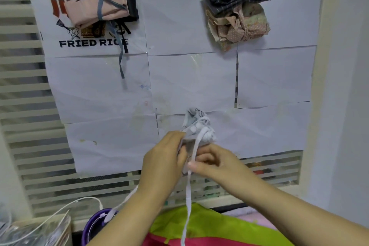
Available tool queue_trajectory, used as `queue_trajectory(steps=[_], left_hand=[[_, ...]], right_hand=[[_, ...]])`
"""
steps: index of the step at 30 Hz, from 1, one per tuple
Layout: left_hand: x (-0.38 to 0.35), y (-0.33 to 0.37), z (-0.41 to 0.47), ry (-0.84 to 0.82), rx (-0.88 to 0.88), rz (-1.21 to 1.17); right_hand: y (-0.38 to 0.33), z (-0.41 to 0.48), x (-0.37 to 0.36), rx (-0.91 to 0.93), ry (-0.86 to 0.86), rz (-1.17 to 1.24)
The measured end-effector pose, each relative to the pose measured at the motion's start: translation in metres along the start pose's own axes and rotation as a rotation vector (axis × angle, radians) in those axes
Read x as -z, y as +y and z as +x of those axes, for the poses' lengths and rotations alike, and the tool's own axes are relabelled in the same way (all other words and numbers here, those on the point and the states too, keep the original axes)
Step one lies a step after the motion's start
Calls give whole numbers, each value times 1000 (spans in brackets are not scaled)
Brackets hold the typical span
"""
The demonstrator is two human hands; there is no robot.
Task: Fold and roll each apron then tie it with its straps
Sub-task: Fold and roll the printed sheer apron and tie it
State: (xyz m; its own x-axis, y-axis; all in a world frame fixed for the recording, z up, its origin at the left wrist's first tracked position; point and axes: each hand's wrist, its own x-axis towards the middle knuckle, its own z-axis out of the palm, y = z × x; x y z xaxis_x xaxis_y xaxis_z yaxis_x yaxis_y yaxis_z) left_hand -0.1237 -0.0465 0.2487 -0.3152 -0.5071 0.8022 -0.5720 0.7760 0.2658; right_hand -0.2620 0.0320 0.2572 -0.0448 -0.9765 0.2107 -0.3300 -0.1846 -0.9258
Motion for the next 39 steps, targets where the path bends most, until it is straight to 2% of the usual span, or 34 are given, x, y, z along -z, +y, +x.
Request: queue_trajectory(steps=[2,5,6,7,8,10,11,13,15,17,22,28,33,39], left_hand=[[1,0,0,-12,-60,70],[3,-7,1,-18,-152,173],[4,-10,1,-24,-179,202],[5,-13,1,-32,-205,225],[6,-16,0,-41,-227,243],[5,-20,-1,-56,-263,280],[5,-21,-1,-58,-281,287],[2,-20,-2,-82,-326,283],[-1,-21,-2,-123,-387,286],[-4,-24,-3,-137,-428,244],[-3,-22,-8,-95,-433,167],[-1,-21,-8,-109,-325,129],[2,-19,-8,-71,-278,21],[-3,-17,-9,9,-240,-89]], right_hand=[[-4,2,-7,-57,-86,103],[-11,4,5,-232,-111,368],[-15,4,11,-258,-131,348],[-20,4,20,-233,-143,186],[-24,5,28,-155,-131,-104],[-36,8,42,121,-59,-743],[-42,11,46,248,-24,-935],[-52,14,49,375,-75,-1030],[-54,17,47,400,-210,-1025],[-54,18,47,358,-256,-987],[-58,19,50,315,-193,-843],[-52,16,43,437,-13,-749],[-52,17,48,439,-98,-529],[-58,23,50,364,-56,-326]])
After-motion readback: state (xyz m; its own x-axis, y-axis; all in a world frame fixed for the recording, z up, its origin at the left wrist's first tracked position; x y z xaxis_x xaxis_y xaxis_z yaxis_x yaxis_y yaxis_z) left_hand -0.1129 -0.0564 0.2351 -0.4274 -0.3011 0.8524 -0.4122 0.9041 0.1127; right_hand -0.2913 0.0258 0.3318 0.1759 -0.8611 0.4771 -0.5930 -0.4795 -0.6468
